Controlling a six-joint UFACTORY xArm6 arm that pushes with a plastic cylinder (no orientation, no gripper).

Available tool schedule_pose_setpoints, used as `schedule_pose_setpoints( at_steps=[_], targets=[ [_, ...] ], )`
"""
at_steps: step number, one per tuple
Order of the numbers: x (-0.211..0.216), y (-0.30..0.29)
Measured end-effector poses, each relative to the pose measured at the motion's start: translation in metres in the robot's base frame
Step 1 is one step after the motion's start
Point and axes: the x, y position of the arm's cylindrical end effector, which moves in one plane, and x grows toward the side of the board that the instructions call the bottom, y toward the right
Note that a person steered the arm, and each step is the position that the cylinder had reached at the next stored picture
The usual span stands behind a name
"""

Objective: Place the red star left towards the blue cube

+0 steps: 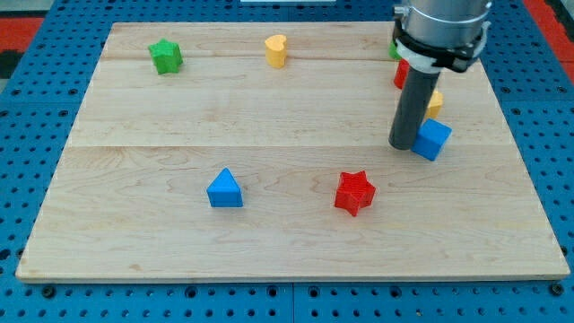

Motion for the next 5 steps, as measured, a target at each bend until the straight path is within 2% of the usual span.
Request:
schedule_pose_setpoints(
  at_steps=[1, 2, 3, 4, 5],
  targets=[
    [0.018, -0.025],
    [0.066, -0.014],
    [0.092, -0.018],
    [0.112, -0.109],
    [0.106, -0.113]
  ],
)
